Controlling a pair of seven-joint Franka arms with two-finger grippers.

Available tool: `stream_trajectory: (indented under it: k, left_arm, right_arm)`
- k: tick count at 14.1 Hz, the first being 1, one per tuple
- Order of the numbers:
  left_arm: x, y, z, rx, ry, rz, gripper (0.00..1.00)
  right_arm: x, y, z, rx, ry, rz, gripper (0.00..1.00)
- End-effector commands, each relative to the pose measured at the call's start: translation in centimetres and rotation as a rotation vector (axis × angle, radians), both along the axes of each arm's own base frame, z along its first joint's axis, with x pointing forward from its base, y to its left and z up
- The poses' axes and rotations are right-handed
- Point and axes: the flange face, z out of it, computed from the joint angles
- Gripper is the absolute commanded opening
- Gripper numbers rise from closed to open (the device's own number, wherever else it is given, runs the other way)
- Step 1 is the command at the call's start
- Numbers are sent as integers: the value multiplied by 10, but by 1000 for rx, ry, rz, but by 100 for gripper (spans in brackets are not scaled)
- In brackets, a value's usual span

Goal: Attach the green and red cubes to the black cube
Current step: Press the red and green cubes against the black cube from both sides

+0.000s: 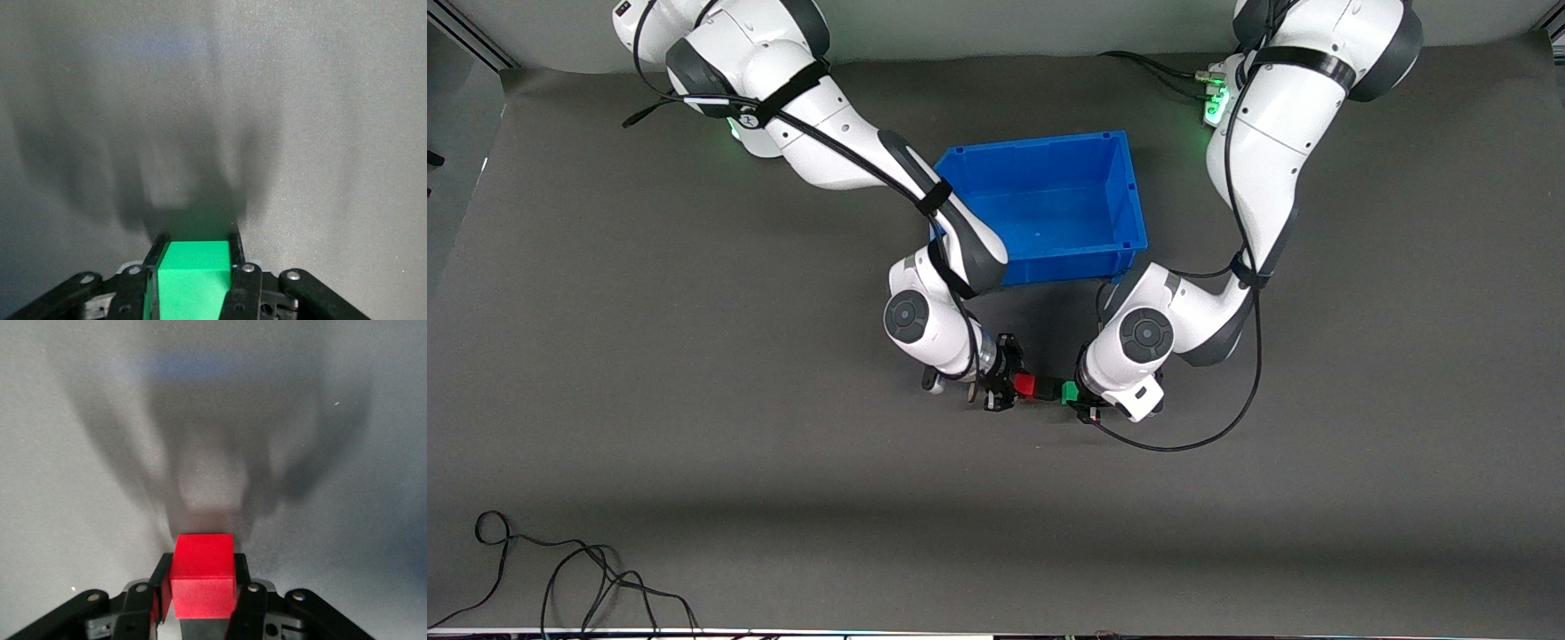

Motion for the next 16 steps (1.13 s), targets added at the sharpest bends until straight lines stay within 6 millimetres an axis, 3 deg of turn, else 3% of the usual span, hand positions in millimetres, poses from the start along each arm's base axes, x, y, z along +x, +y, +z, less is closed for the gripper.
stream_trajectory:
  k: [1,10,11,12,16]
  left_arm:
    - [-6,-9,-33,20,26,10,0]
    - [-9,-13,-38,24,28,1,0]
    - [-10,-13,-38,26,29,-2,59]
    - [-11,-16,-38,44,16,-34,99]
    - [-16,-16,-42,89,-8,-86,100]
  right_arm:
    - [-2,12,-4,-24,-33,12,9]
    - [-2,13,-4,-26,-39,16,14]
    - [-3,16,-3,-27,-42,21,14]
    - [-3,17,-3,-33,-47,31,14]
    - [-1,18,1,-38,-65,42,14]
